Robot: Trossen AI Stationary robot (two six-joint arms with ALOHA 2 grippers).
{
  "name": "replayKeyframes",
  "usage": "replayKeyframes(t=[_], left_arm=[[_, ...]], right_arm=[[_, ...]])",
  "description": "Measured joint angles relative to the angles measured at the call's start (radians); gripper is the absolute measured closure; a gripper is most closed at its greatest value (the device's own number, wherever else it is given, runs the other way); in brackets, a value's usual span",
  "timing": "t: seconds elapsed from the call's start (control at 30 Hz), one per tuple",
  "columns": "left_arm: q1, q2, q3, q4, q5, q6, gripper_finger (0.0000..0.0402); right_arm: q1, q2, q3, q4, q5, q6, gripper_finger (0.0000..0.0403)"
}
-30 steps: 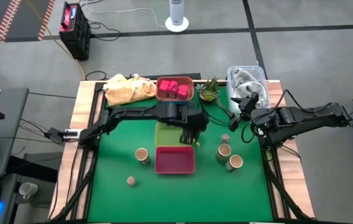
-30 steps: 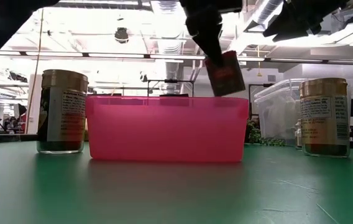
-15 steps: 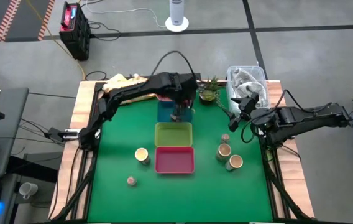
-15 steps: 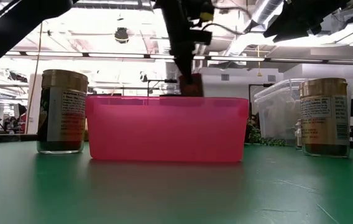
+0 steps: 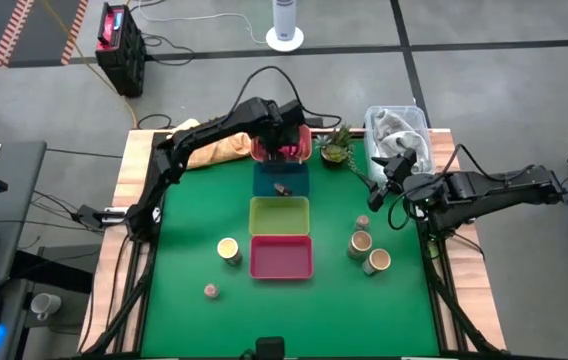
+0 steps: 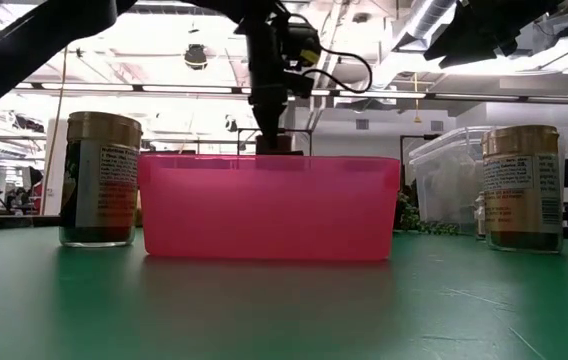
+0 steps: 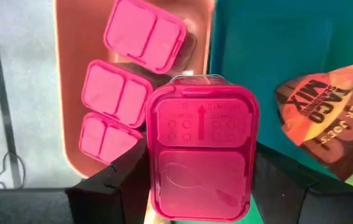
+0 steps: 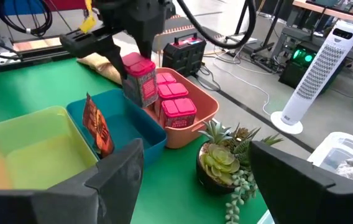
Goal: Sort spices by type
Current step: Put the red seasoning can into the orange bin
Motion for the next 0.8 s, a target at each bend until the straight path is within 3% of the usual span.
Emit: replayKeyframes(t=[0.33, 0.8], left_arm=[[0.05, 0.0, 0.0, -0.02, 0.055, 0.015, 0.0184], [0.089, -0.002, -0.11, 0.076, 0.007, 0.061, 0.0184]], right_arm=[[0.0, 0.0, 0.0, 0.0, 0.0, 0.0, 0.0088], [0.0, 0.0, 0.0, 0.0, 0.0, 0.0, 0.0088]])
